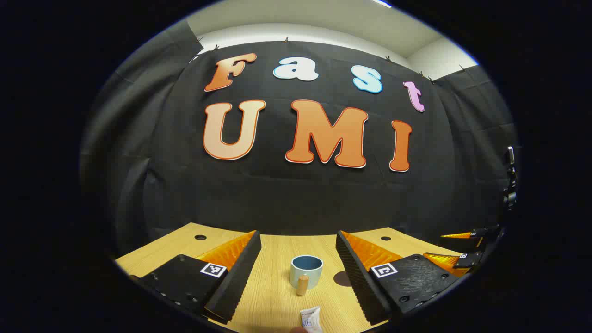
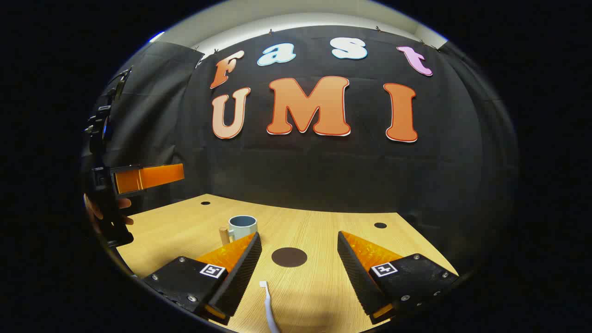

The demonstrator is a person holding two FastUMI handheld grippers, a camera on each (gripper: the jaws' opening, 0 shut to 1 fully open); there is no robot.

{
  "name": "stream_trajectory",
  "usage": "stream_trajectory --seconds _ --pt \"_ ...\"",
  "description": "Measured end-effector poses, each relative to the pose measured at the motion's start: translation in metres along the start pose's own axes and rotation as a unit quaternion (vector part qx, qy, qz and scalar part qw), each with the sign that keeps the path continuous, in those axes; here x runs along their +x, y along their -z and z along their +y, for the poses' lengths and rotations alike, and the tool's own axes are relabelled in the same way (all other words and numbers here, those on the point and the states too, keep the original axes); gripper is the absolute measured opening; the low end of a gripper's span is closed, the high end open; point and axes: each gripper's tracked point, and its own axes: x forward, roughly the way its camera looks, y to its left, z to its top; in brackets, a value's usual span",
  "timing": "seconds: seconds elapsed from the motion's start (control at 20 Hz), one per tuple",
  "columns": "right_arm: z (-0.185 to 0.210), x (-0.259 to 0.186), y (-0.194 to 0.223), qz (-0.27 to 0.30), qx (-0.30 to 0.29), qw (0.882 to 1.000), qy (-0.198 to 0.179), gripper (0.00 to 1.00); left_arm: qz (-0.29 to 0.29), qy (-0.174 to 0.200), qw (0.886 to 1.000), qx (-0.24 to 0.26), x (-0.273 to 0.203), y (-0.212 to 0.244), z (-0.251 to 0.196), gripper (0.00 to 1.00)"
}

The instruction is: Put the toothbrush and toothpaste on the desktop into the cup, then pick up the cup and place it on the coaster on the desktop.

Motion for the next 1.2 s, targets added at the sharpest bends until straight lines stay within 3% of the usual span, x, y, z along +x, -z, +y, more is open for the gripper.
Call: stream_trajectory --seconds 0.25,0.75,1.05,1.2 --pt "-0.001 0.005 -0.008 -0.018 0.002 1.0 -0.001 0.99 -0.007 0.009 1.0 0.005 0.007 -0.002 -0.007 0.98" --pt "0.006 0.01 -0.018 0.003 -0.002 1.0 -0.025 0.99 0.005 0.016 1.0 0.015 0.011 0.003 -0.011 0.97" --pt "0.006 0.01 -0.025 0.043 -0.025 0.998 -0.033 0.98 0.072 0.024 0.996 0.052 0.019 0.022 -0.014 1.0" --pt "0.016 0.011 -0.023 0.082 -0.024 0.994 -0.063 0.98 0.153 0.046 0.987 0.032 0.022 0.05 -0.019 0.97"
